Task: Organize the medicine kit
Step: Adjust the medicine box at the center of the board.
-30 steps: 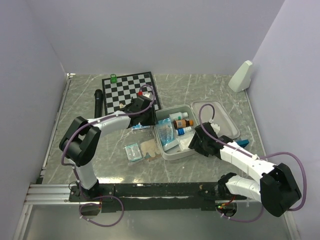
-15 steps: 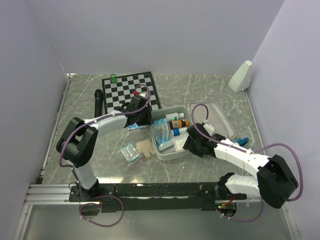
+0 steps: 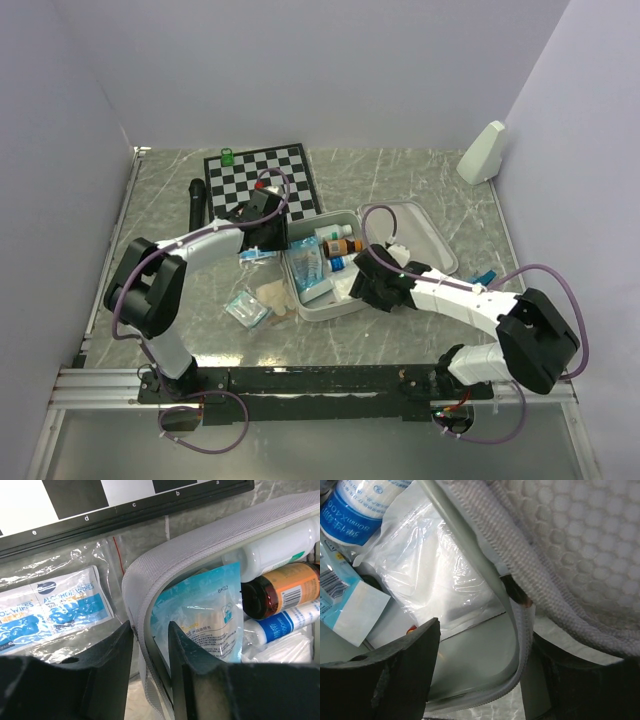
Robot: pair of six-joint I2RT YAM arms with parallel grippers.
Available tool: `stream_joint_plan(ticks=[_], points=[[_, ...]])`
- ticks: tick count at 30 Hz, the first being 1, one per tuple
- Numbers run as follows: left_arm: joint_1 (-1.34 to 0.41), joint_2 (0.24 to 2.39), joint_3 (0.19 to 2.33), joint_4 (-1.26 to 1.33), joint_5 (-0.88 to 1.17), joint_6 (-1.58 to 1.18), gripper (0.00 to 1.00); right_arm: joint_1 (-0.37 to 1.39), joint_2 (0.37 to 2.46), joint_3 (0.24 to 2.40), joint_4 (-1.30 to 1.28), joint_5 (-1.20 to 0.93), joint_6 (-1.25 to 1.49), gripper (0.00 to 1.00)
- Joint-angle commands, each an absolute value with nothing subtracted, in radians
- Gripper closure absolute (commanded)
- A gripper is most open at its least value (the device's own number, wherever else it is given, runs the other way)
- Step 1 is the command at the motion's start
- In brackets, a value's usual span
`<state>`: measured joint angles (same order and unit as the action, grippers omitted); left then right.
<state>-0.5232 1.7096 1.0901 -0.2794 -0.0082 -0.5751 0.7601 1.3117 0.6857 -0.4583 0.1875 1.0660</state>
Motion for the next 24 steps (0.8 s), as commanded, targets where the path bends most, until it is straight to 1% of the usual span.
stream_joint_plan(ticks=[1, 7, 10, 11, 14, 18, 24], points=[[-0.531, 1.738, 1.089, -0.256, 0.029, -0.522, 0.62, 0.882, 1.321, 0.707, -0.248, -0.108, 0.894, 0.32], [-0.529, 1.744, 1.118, -0.256, 0.035, -0.508, 0.61, 0.882, 1.204, 0.729, -0.374, -0.002, 0.818, 0.13], [-0.526, 1.762, 1.155, -0.276, 0.031, -0.502, 0.61, 0.881, 1.128, 0.75, -0.455, 0.102, 0.792, 0.02], [-0.528, 1.767, 1.167, -0.281, 0.029, -0.5, 0.61, 0.874, 1.105, 0.755, -0.484, 0.141, 0.782, 0.0], [-0.528, 1.775, 1.189, -0.287, 0.026, -0.499, 0.61, 0.827, 1.014, 0.744, -0.515, 0.156, 0.767, 0.0], [-0.528, 1.772, 1.186, -0.282, 0.017, -0.492, 0.61, 0.756, 0.917, 0.69, -0.489, 0.117, 0.746, 0.0], [-0.528, 1.773, 1.183, -0.281, 0.018, -0.492, 0.61, 0.723, 0.908, 0.65, -0.488, 0.095, 0.742, 0.0]])
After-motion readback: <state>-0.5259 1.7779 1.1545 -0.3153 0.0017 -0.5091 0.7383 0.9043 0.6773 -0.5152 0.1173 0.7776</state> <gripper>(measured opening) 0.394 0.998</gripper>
